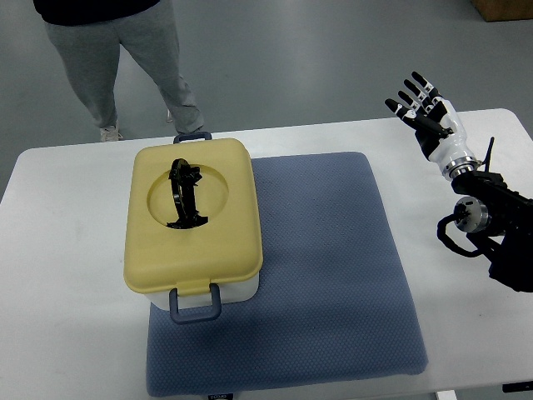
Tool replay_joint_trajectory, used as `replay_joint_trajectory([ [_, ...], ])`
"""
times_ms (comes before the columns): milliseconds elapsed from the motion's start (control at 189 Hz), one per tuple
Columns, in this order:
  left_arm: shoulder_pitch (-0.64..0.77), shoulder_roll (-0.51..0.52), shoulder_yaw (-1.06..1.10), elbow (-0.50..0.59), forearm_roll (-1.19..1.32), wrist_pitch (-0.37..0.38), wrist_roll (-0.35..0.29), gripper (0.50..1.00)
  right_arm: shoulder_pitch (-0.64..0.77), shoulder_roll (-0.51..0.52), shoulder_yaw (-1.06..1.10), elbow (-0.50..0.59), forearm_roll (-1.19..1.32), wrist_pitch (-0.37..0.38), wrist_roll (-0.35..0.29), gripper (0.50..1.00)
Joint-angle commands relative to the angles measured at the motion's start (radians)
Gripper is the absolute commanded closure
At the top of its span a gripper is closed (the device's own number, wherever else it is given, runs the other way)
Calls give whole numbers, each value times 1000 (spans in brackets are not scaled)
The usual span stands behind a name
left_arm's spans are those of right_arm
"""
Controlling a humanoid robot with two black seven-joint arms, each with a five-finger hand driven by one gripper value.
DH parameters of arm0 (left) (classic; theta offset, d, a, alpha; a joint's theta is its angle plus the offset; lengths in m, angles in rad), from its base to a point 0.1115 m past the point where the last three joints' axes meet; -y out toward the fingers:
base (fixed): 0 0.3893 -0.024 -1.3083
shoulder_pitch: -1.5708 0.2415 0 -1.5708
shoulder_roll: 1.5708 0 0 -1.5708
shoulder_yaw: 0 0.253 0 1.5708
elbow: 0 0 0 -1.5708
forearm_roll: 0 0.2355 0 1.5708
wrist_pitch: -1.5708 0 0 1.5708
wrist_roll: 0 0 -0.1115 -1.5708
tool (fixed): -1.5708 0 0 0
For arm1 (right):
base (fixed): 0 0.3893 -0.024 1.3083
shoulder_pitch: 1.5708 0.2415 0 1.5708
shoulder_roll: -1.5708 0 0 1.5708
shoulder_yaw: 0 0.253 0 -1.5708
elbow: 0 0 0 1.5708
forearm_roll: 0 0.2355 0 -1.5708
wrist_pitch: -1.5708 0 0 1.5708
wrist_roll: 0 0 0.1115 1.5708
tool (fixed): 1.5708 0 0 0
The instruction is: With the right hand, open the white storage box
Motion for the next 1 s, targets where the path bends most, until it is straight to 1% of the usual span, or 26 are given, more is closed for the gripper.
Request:
replay_joint_trajectory([
  [0,0,0,0,0,0,0,0,500,0,-1,1,0,0,0,0,574],
  [996,-2,0,0,0,1,0,0,500,0,-7,-2,0,-11,-3,2,574],
])
